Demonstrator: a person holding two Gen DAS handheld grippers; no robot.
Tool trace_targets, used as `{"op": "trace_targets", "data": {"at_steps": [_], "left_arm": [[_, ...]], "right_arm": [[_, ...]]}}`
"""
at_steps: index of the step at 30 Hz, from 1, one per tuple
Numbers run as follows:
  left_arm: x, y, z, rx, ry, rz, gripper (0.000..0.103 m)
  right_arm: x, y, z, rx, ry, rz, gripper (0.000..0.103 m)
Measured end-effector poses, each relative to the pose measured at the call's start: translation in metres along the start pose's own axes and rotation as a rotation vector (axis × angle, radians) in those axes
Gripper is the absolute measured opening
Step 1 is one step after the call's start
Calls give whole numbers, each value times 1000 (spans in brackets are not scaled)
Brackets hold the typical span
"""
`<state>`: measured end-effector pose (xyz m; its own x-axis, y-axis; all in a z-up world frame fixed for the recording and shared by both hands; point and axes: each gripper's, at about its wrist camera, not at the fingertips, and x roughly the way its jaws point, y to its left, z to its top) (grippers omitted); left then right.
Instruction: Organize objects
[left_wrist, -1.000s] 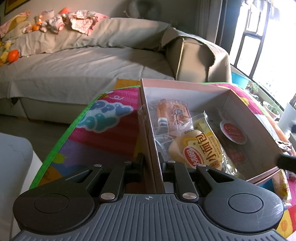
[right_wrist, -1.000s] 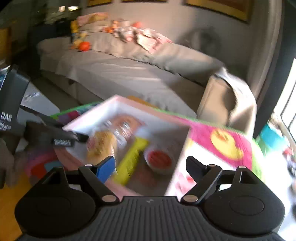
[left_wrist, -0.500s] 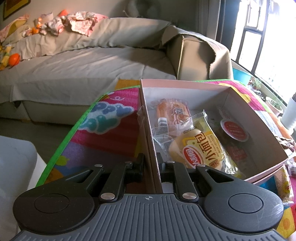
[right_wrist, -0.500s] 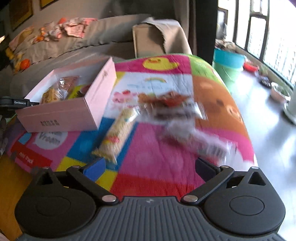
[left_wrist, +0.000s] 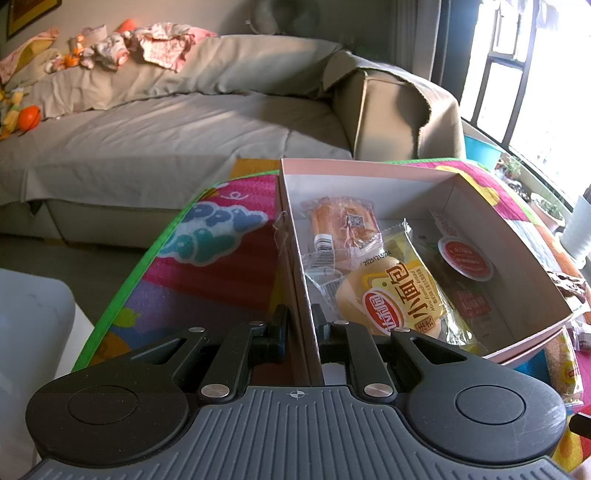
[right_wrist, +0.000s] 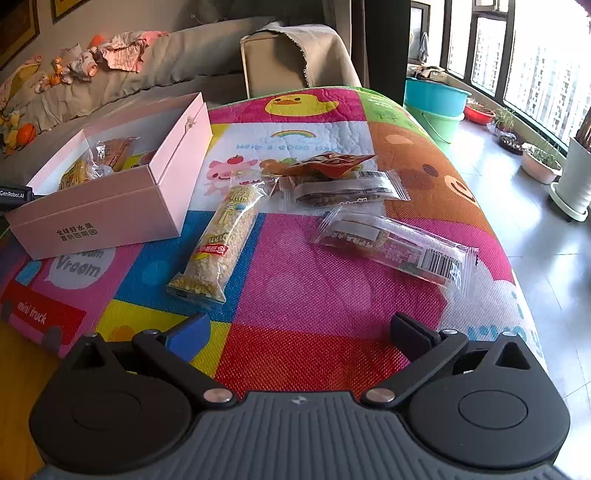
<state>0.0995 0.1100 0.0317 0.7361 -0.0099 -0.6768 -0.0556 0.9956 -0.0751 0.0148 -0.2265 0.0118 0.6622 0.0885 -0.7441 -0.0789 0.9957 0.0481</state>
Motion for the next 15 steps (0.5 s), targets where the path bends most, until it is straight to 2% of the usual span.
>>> {"op": "trace_targets", "data": {"at_steps": [7,10,13,15], "left_arm": [[0,0,0,-1,-1,0,14],[-1,0,-1,-1,0,-4,15],[-1,0,-1,-1,0,-2,15],[-1,0,-1,-2,0,-3,15]], "right_arm": [[1,0,-1,21,-14,-7,103],[-1,-5,6,25,-4,40,103],[-12,-5,17,48,-92,89,103],[-15,5,28,-3,-130,100,103]]}}
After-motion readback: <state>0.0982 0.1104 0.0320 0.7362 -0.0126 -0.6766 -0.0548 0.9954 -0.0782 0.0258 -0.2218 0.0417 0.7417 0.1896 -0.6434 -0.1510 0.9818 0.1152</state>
